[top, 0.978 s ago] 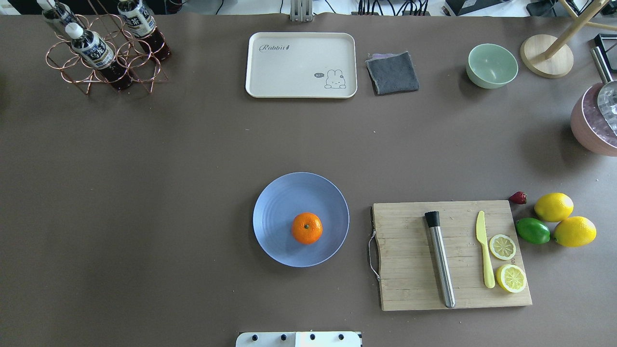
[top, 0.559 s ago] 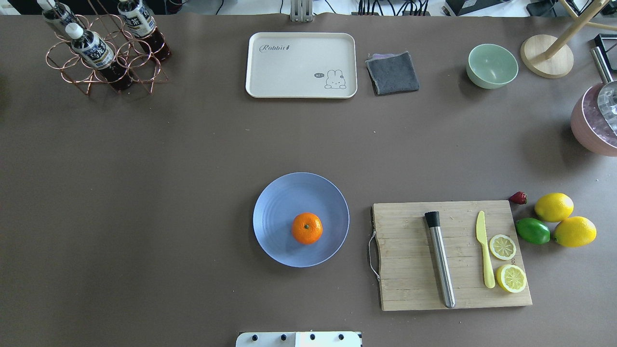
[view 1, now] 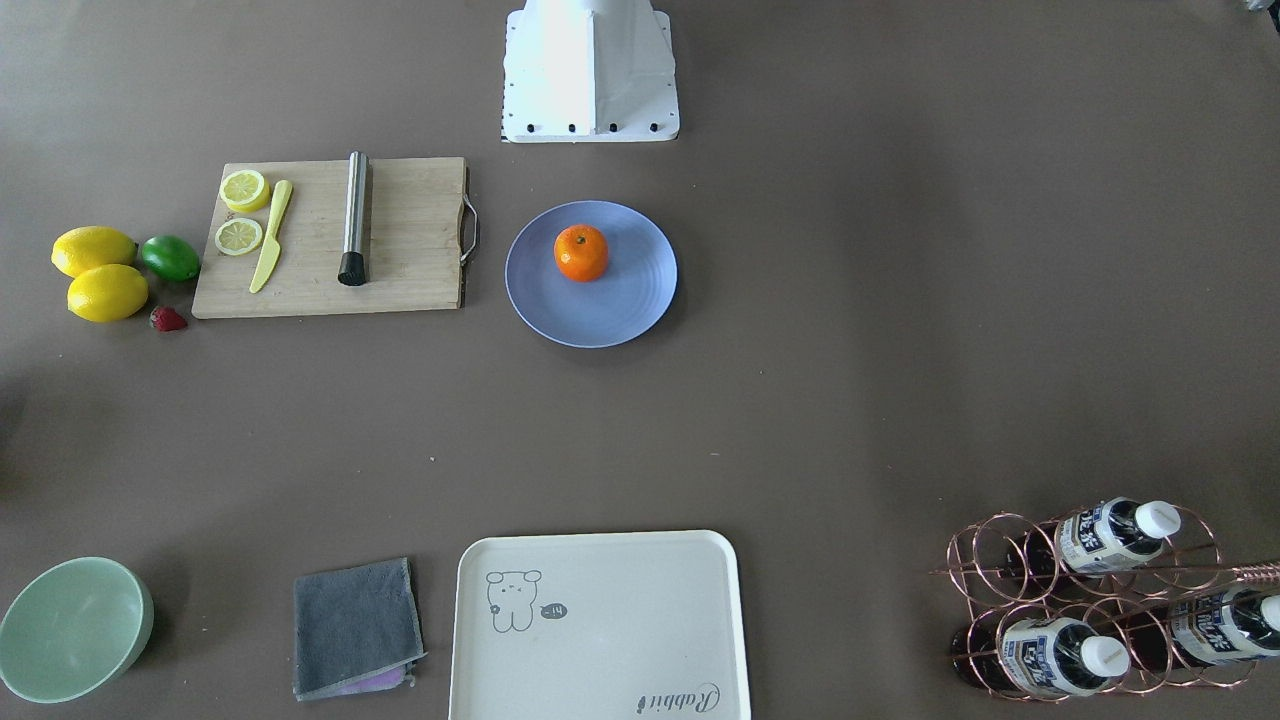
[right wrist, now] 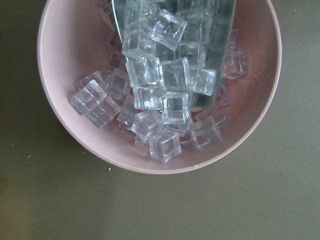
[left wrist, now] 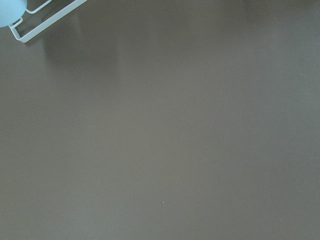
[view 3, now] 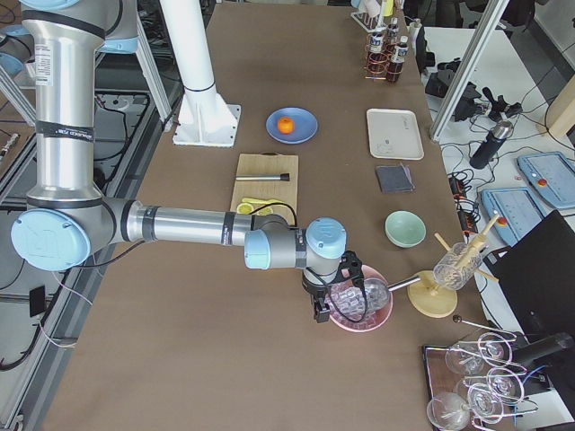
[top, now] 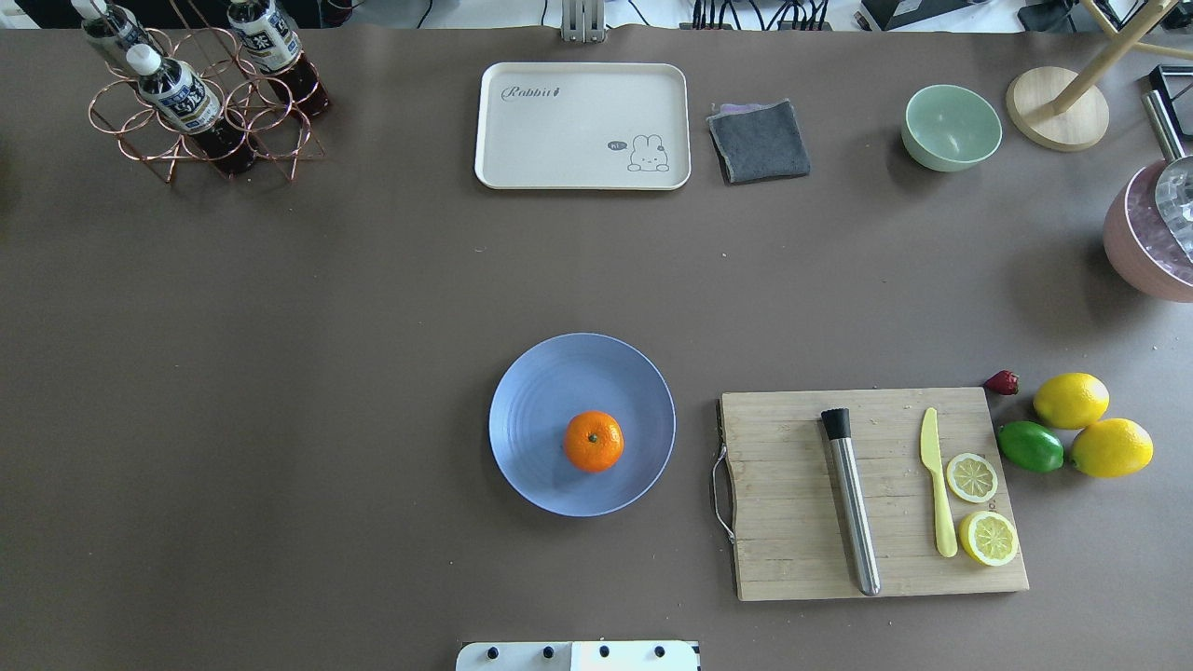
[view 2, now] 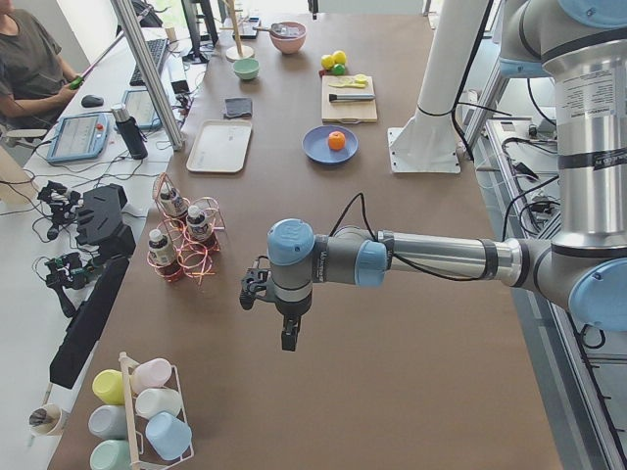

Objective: Pick orange to plate

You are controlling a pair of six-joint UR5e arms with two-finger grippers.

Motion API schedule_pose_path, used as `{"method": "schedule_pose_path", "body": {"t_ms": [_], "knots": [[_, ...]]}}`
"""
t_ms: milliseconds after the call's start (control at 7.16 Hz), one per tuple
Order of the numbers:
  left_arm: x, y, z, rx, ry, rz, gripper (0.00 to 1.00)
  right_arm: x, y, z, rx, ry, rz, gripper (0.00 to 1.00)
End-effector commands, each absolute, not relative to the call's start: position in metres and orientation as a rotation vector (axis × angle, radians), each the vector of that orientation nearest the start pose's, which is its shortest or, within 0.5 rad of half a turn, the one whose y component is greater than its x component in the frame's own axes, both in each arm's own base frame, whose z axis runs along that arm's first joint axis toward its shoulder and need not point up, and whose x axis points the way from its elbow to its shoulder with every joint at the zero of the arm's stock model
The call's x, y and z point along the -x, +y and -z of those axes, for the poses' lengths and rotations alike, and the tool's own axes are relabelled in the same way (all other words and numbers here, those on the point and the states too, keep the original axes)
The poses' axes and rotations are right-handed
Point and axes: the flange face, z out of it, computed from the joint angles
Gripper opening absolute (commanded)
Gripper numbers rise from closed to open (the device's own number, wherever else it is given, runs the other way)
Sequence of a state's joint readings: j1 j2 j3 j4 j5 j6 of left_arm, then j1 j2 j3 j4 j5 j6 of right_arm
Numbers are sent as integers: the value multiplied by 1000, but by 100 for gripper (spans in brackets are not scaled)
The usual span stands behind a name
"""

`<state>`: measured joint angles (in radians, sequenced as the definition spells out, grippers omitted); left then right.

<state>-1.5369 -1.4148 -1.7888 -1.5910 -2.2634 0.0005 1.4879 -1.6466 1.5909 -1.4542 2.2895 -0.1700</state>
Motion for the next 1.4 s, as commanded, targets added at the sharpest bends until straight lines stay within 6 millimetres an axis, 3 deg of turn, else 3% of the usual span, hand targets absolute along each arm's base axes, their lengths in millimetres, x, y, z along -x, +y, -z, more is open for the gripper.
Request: {"method": "schedule_pose_path", "body": {"t_ms": [0,1257], "knots": [[54,-437,-622,-84,709,-75,97,-28,-467,-676,-91,-729,264,100],[55,-433,-624,-118,708,-85,97,-28,-464,-677,-84,-734,253,100]]}}
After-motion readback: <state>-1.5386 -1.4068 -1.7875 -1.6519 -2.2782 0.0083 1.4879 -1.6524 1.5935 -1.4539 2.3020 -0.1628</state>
